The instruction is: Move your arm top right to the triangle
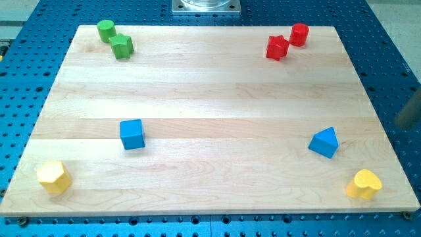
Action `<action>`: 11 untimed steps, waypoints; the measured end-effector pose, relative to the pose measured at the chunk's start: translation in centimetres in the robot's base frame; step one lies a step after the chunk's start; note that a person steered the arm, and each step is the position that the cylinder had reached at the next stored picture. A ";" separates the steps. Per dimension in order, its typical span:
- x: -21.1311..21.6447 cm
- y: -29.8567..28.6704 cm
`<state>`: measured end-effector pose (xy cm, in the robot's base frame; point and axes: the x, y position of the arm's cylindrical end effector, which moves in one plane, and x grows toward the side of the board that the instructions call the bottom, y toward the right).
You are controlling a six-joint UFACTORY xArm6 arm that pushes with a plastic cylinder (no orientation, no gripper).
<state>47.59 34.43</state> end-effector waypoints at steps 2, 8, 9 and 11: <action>0.1 -4.8; 1.3 -14.4; -0.1 -15.0; -0.5 -3.8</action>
